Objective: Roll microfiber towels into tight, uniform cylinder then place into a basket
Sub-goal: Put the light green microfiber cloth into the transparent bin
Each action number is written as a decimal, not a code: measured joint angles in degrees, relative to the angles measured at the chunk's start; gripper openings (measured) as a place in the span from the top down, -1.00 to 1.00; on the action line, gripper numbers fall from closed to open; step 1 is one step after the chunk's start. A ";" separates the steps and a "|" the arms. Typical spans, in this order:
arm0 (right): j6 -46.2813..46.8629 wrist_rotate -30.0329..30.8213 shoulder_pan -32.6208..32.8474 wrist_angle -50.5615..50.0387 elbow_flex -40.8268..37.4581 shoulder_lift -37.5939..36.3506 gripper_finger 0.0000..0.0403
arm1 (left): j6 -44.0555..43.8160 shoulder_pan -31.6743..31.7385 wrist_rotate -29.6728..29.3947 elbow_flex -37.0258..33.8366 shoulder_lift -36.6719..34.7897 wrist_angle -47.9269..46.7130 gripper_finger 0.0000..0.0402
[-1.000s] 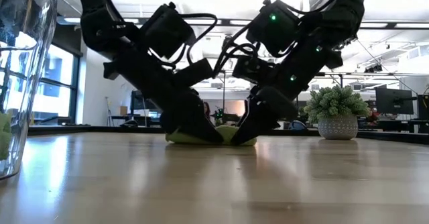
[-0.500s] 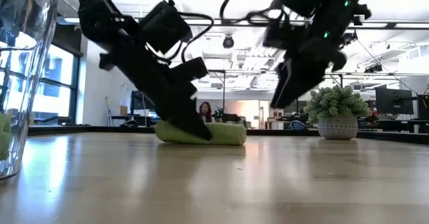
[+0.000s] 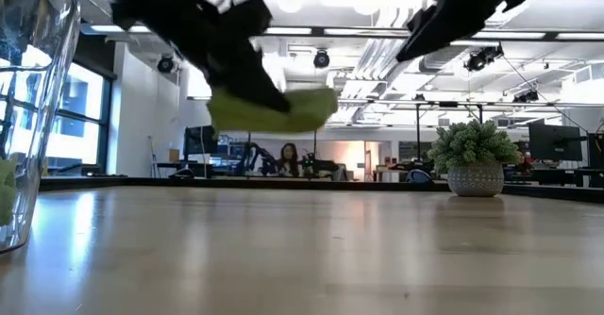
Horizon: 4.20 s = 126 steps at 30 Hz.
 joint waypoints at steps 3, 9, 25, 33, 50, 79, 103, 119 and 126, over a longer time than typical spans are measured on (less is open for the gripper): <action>-1.32 -0.47 0.02 5.47 -4.21 -3.65 0.37 | -2.48 -2.64 -3.10 0.03 -3.17 -1.17 0.89; 1.36 -0.74 -0.15 25.86 -20.10 -10.44 0.37 | -9.95 -9.22 -5.59 0.42 -8.33 -5.48 0.89; 5.10 1.34 -0.26 61.24 -43.58 -16.17 0.38 | -29.04 -23.86 -7.13 12.92 -8.99 -31.29 0.89; 4.31 1.69 -0.27 58.97 -44.88 -19.98 0.38 | -48.78 -33.60 -5.18 18.66 -8.99 -44.92 0.89; 4.04 5.27 -0.26 53.68 -44.87 -20.55 0.38 | -92.35 -53.76 -10.86 19.93 -0.92 -54.71 0.89; 3.52 5.25 -0.26 53.86 -44.87 -20.50 0.38 | -89.75 -52.27 -18.64 31.21 12.54 -74.34 0.89; 3.54 5.20 -0.26 50.72 -44.83 -20.48 0.38 | -95.85 -51.41 -10.96 52.71 32.92 -97.15 0.89; 3.52 5.20 -0.26 48.72 -44.82 -20.48 0.38 | -93.22 -51.98 -10.08 51.29 33.13 -91.63 0.68; 3.53 5.18 -0.26 46.41 -44.82 -20.48 0.38 | -90.81 -52.14 -6.08 51.29 33.02 -90.63 0.11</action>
